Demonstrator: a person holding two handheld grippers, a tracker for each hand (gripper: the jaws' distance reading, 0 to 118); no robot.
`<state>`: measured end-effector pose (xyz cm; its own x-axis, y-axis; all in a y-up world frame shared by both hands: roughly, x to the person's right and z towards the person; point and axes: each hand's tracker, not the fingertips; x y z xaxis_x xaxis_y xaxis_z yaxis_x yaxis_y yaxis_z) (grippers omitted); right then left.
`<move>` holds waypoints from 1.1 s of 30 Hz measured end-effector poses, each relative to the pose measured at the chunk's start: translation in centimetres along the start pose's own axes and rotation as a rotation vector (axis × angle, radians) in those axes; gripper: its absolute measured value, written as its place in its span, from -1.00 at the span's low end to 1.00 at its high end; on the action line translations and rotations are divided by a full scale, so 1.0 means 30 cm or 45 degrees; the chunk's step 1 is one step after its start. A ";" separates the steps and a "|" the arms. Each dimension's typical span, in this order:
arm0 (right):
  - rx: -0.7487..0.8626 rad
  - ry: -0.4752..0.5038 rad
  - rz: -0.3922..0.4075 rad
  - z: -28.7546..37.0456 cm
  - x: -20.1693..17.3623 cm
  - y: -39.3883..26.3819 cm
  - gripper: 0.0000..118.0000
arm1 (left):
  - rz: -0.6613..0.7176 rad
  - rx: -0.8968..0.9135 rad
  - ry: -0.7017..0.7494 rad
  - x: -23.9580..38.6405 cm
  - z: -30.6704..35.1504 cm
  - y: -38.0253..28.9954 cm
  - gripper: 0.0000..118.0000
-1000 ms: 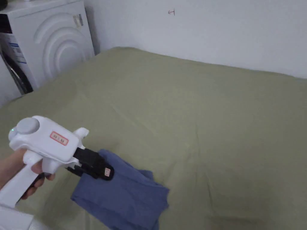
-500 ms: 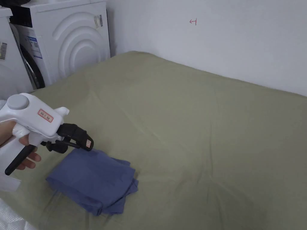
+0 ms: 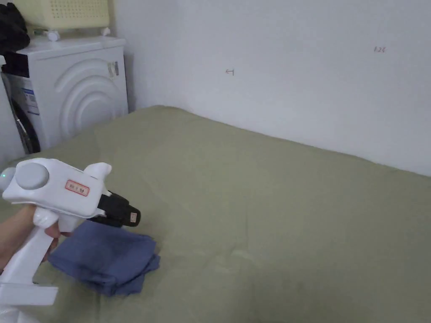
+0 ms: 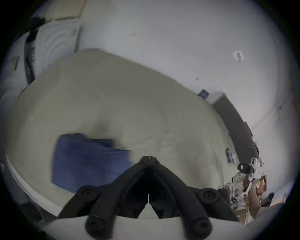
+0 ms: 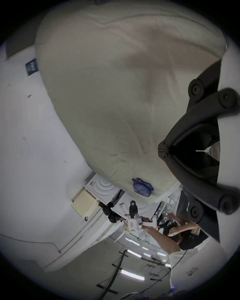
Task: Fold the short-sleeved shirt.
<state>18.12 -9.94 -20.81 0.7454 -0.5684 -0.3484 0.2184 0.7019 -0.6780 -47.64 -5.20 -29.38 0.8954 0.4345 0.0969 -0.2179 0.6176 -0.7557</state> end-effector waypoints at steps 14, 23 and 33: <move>0.617 -0.917 0.575 0.069 -0.368 0.093 -1.00 | -0.376 0.682 0.254 0.989 -0.141 -0.326 -1.00; 0.634 -0.832 0.572 0.060 -0.411 0.110 -1.00 | -0.499 0.749 0.291 1.081 -0.139 -0.324 -1.00; 0.662 -0.815 0.598 0.057 -0.432 0.140 -1.00 | -0.528 0.768 0.313 1.104 -0.102 -0.296 -1.00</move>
<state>10.45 1.11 -18.04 0.9984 0.0556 0.0133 -0.0534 0.9899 -0.1314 -14.85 1.72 -21.45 0.9951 -0.0249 0.0953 0.0435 0.9791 -0.1985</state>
